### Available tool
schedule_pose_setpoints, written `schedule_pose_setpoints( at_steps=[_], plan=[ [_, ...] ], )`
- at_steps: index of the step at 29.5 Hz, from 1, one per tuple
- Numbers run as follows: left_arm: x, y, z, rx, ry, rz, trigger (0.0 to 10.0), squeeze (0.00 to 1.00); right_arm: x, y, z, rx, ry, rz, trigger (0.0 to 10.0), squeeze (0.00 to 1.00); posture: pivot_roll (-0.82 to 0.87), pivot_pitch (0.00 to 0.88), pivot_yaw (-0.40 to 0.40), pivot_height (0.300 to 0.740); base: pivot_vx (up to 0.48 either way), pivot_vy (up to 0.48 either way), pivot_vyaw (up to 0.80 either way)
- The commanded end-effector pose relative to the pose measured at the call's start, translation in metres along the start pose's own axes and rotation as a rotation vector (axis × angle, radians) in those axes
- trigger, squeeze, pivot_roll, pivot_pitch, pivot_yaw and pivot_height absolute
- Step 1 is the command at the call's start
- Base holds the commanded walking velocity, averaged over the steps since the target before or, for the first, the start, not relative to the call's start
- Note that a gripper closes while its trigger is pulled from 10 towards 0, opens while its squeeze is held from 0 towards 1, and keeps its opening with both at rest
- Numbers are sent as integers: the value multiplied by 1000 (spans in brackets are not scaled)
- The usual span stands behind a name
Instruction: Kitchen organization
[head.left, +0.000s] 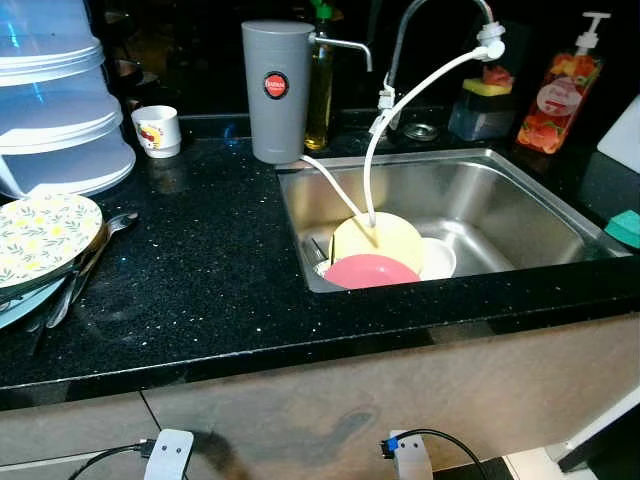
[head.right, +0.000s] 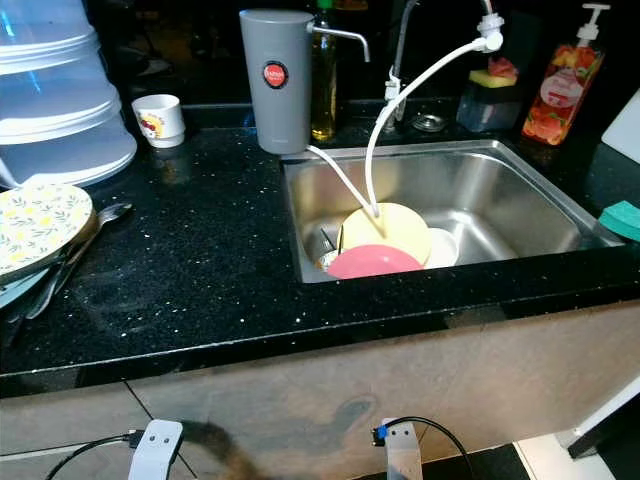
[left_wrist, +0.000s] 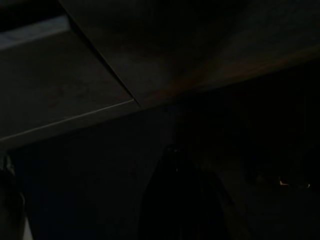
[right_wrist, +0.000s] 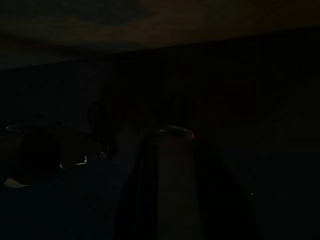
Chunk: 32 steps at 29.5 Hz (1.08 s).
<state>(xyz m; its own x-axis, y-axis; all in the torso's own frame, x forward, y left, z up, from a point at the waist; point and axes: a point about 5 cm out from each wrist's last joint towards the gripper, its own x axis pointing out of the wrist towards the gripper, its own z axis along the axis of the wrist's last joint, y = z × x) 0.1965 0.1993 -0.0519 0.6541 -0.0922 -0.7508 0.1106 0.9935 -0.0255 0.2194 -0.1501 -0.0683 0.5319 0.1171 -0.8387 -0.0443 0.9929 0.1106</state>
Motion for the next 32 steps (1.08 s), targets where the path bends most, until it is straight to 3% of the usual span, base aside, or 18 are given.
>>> schedule_pose_setpoints(
  at_steps=[1, 4, 21, 25, 32],
  plan=[
    [-2, 2, -5, -9, 13, 11, 10000, 0, 0, -3, -6, -1, 28, -5, 10000, 0, 97, 107, -13, 740, 0, -480, 0],
    [-2, 2, -5, -40, 2, 36, 10000, 0, -1, -3, -6, -8, 30, -6, 10000, 0, 95, 106, -15, 740, 0, -160, 0],
    [-2, -1, -5, -40, -4, 29, 10000, 0, 0, -1, -1, -36, 21, 7, 10000, 0, 92, 89, -26, 740, 0, 0, 0],
    [-3, -1, -6, -46, -10, 32, 10000, 0, 0, 1, 1, -31, 4, 17, 10000, 0, 96, 86, -30, 740, 0, 480, 0],
    [-6, 1, -7, -21, -18, 43, 10000, 0, 0, 3, 1, -31, -3, 36, 10000, 0, 103, 85, -31, 740, 0, 0, 0]
  ],
)
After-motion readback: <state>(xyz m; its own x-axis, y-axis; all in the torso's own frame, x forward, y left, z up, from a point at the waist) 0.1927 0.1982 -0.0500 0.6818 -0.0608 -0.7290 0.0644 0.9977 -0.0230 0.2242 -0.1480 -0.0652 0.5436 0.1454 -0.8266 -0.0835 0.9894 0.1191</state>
